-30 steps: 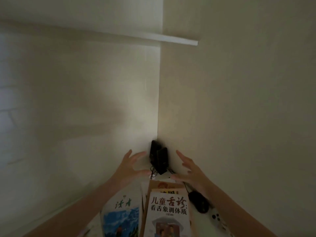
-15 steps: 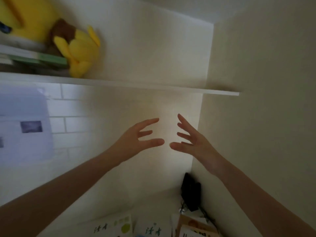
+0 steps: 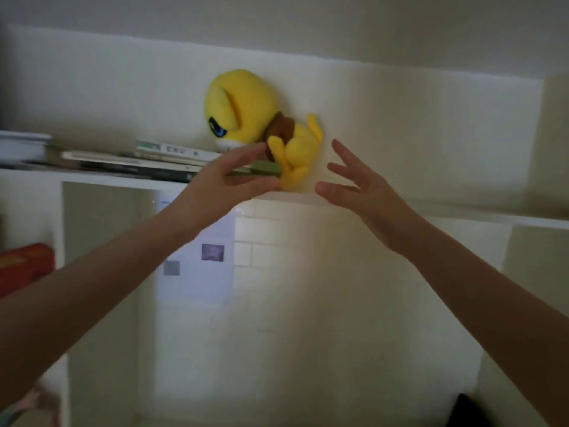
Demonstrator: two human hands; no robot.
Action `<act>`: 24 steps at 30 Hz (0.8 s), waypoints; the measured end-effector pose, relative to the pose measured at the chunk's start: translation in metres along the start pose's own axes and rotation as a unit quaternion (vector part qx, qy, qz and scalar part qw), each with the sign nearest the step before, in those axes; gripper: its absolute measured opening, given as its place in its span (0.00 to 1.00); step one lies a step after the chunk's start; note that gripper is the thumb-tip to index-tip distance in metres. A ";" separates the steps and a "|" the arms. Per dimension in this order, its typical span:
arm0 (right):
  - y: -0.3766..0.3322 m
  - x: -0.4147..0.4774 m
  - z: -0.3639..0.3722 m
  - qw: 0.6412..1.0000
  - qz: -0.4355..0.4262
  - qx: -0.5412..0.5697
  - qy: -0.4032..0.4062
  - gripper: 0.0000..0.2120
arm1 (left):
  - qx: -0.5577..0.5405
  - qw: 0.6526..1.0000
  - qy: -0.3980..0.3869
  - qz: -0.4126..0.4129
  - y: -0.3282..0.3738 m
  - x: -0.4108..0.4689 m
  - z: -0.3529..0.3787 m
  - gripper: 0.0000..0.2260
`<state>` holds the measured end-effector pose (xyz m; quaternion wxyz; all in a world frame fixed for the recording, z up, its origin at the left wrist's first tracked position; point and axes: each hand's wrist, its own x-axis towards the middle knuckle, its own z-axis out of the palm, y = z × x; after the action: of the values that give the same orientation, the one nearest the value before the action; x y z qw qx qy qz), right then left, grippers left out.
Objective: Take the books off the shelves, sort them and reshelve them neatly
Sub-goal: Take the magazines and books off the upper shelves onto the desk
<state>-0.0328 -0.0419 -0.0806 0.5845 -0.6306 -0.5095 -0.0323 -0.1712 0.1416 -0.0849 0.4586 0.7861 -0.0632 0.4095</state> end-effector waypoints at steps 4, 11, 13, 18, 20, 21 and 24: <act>-0.008 0.048 0.032 0.999 -0.017 0.019 -0.047 0.45 | 0.022 0.997 0.079 -0.005 -0.002 0.004 -0.062 0.31; -0.006 0.112 0.102 0.988 -0.035 -0.089 -0.119 0.49 | 0.057 0.990 0.066 -0.115 -0.019 -0.004 -0.140 0.30; 0.004 0.130 0.117 0.970 -0.051 -0.194 -0.137 0.51 | 0.045 0.989 0.046 -0.135 -0.026 -0.004 -0.149 0.30; 0.013 0.152 0.120 0.948 -0.064 -0.276 -0.146 0.54 | -0.015 0.983 0.013 -0.182 -0.032 0.010 -0.146 0.39; 0.014 0.154 0.112 0.952 -0.068 -0.263 -0.140 0.53 | -0.034 0.980 -0.010 -0.196 -0.032 0.018 -0.141 0.38; 0.016 0.155 0.109 0.947 -0.074 -0.283 -0.136 0.53 | -0.040 0.979 -0.013 -0.197 -0.032 0.021 -0.139 0.36; 0.024 0.156 0.107 0.914 -0.102 -0.368 -0.135 0.53 | -0.051 0.979 -0.015 -0.196 -0.035 0.030 -0.132 0.35</act>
<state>-0.0010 0.1396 -0.0312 0.2302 -0.7439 -0.5973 -0.1920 -0.2121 0.2719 -0.0551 0.5685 0.7649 0.0645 0.2959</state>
